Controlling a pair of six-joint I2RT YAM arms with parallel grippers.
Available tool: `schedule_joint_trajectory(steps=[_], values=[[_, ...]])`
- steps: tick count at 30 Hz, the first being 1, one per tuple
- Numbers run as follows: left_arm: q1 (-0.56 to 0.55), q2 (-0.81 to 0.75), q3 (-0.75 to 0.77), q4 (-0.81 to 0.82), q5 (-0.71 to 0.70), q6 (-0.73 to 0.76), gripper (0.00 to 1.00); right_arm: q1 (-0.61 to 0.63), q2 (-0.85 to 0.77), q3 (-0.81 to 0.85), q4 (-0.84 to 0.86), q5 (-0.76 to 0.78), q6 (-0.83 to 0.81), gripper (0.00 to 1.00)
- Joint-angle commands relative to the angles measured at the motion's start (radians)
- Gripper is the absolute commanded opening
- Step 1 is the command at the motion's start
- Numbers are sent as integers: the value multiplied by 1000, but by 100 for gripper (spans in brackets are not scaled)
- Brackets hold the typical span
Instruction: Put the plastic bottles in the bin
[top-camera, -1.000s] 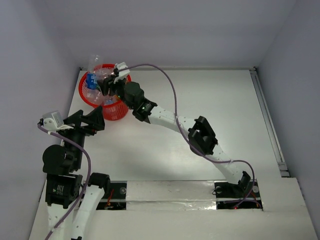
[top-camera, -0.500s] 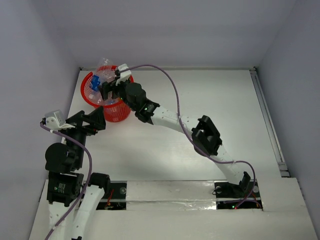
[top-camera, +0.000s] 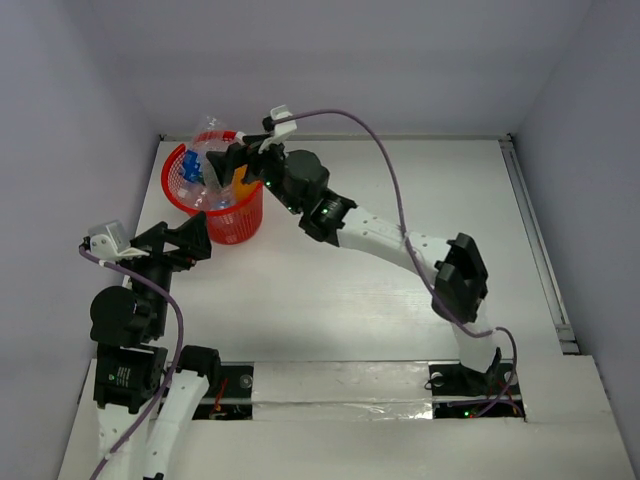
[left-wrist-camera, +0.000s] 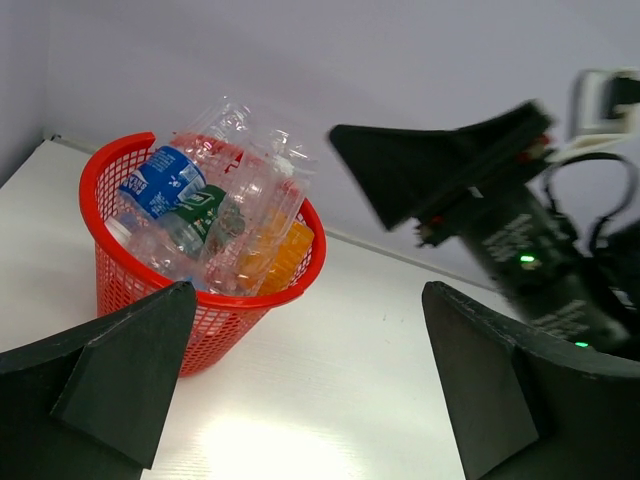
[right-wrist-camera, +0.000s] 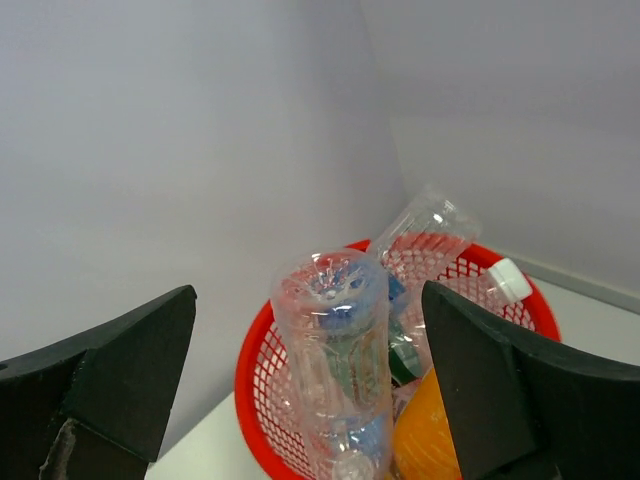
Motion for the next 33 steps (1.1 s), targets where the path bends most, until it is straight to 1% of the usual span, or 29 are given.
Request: schedule_joint_trajectory(steps=[1,2,3,4,5,6,7,8,9,10,11,12,13,14,15,16,17,18,19,20,23,24,25,27,30,33], values=[[-3,-12,6,29,5,-10,97,-10,-138,-120,127,18,35,100],[-3,-12,1,32,15,-10,99,-10,-213,-213,156,35,38,100],[-3,-10,1,34,15,-13,99,-10,-256,-214,173,35,40,100],[-3,-10,-2,35,29,-14,99,-19,-304,-328,196,59,40,100],[-3,-9,-7,37,35,-22,99,-19,-353,-393,242,75,40,100],[-3,-9,-10,47,44,-25,99,-19,-460,-457,261,91,42,98],[-3,-9,-17,54,60,-28,99,-19,-517,-522,279,136,43,96],[-3,-9,-22,57,66,-33,99,-19,-575,-644,294,165,48,94],[-3,-10,-27,69,74,-39,99,-19,-634,-706,299,191,54,92],[-3,-9,-34,72,84,-43,99,-19,-750,-761,301,255,55,85],[-3,-9,-39,77,92,-45,99,-19,-810,-874,296,288,61,78],[-3,-9,-45,89,100,-51,99,-19,-870,-925,290,323,74,65],[-3,-12,-59,97,109,-54,99,-19,-989,-978,279,389,80,59],[-3,-12,-66,101,135,-57,99,-19,-1051,-1068,253,423,81,54],[-3,-18,-74,104,144,-59,99,-19,-1111,-1108,229,450,94,50],[-3,-23,-91,106,156,-62,99,-19,-1230,-1143,201,511,97,42],[-3,-26,-100,104,160,-63,99,-19,-1290,-1176,145,542,103,35],[-3,-33,-106,100,166,-66,99,-19,-1348,-1228,111,570,120,25],[-3,-39,-117,97,169,-69,99,-19,-1408,-1249,75,620,126,23],[-3,-44,-122,95,172,-72,99,-19,-1521,-1268,16,635,127,22],[-3,-62,-129,89,178,-74,99,-19,-1669,-1325,-81,693,111,22],[-3,-72,-131,87,181,-76,99,-19,-1746,-1337,-95,711,92,23],[-3,-73,-137,87,183,-77,99,-19,-1775,-1354,-112,740,88,24],[-3,-70,-145,95,187,-89,99,-19,-1830,-1363,-144,751,88,27],[-3,-50,-165,115,205,-117,99,-19,-1834,-1379,-144,741,86,34],[-3,-29,-174,127,210,-140,99,-19,-1794,-1366,-158,733,91,39]])
